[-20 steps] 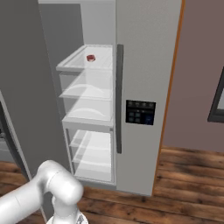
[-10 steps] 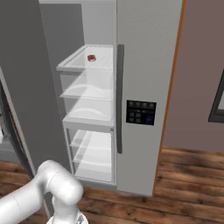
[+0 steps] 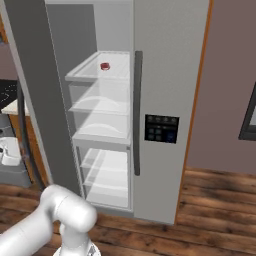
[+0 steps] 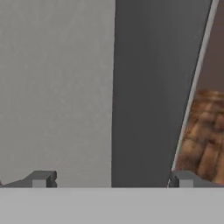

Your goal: There's a chicken drumstick in the fridge that needs to be moved to the freezer for freezing. Pick up the chicken drumstick from the fridge, place it on any shelf in the freezer, and close the fridge and freezer doors when done.

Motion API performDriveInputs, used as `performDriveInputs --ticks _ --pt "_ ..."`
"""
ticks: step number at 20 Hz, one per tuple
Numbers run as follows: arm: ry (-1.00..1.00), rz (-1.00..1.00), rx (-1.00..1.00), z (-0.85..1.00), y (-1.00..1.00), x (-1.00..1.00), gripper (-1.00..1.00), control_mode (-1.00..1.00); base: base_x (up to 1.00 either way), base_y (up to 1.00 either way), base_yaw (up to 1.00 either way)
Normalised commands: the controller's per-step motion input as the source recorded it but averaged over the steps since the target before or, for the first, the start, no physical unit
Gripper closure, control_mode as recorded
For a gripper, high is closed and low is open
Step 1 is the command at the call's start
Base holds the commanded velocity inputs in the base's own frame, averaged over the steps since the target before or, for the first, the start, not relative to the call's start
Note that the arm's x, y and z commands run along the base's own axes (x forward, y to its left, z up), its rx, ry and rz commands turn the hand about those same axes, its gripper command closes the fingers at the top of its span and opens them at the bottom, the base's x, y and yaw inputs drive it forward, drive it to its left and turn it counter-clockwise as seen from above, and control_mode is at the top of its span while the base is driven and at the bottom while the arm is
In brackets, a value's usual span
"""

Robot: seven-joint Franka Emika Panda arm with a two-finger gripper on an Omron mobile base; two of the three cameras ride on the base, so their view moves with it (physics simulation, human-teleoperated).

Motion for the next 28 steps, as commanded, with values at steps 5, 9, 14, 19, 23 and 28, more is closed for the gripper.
performDriveInputs --ticks 5,9,14,19,23,28 --pt "0.00 0.00 0.14 0.00 -1.00 0.53 -1.00 -1.00 0.00 0.00 0.00" --pt "0.00 0.00 0.14 0.00 -1.00 0.64 -1.00 -1.00 0.00 0.00 0.00" --pt "0.00 0.00 0.13 0.00 -0.95 0.68 -1.00 -1.00 0.00 0.00 0.00" --pt "0.00 0.00 0.11 0.00 -0.82 0.74 -1.00 -1.00 0.00 0.00 0.00" --pt "0.00 0.00 0.11 0.00 -0.70 0.74 -1.00 -1.00 0.00 0.00 0.00" --pt "-0.01 0.00 0.11 0.00 -0.60 0.71 -1.00 -1.00 0.00 0.00 0.00"
